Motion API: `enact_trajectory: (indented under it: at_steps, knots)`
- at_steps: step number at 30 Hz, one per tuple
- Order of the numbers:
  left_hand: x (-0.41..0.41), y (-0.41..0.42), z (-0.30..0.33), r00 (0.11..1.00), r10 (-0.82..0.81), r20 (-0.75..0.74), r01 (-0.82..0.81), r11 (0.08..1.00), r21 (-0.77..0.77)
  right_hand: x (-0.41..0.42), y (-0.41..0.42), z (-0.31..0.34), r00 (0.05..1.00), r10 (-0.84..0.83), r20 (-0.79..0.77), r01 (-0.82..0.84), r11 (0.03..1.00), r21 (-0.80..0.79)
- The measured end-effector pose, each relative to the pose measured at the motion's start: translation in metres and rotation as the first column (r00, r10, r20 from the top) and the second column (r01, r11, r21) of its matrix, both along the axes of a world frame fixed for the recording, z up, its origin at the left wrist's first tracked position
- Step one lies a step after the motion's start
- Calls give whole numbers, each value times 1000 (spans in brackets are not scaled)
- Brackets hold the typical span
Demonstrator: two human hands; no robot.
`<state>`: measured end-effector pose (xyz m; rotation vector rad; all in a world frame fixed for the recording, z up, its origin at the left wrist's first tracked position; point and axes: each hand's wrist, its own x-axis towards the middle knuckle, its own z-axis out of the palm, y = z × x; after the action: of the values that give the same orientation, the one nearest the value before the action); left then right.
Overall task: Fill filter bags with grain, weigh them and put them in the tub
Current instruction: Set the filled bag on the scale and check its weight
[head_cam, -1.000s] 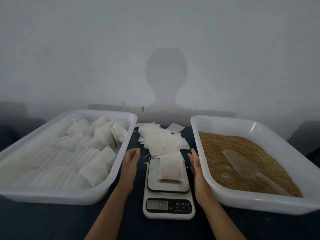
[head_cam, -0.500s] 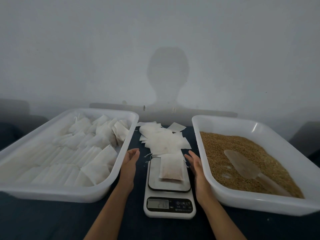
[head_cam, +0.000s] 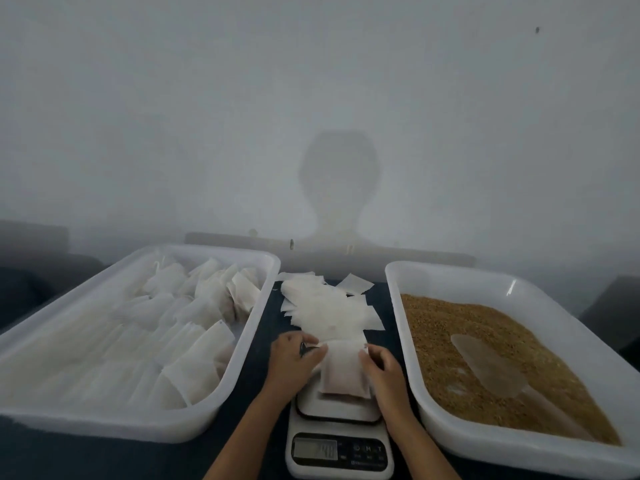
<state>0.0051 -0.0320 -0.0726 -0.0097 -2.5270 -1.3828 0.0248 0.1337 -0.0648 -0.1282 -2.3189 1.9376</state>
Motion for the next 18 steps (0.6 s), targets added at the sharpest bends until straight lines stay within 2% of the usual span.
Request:
enact_trajectory:
  at_steps: [3,6,9,12,18]
  knots:
    - [-2,5,8,987,-35,156,48,995,-84,-8,-2,-1,999,-30,19,30,999,25]
    - [-1,11,16,977,-75,200,91,993,-69,-11,-3,2,1000,-27,15,25,994,103]
    - [6,15,28,996,-37,86,39,999,-15,-8,-7,8,999,9,-39,2,965,261]
    - [18,15,39,998,16,-57,-19,999,-39,-3,-16,22,983,38,-180,25,942,334]
    - [43,0,78,960,194,-200,-207,977,-46,8,-49,78,917,111,-382,-31,977,210]
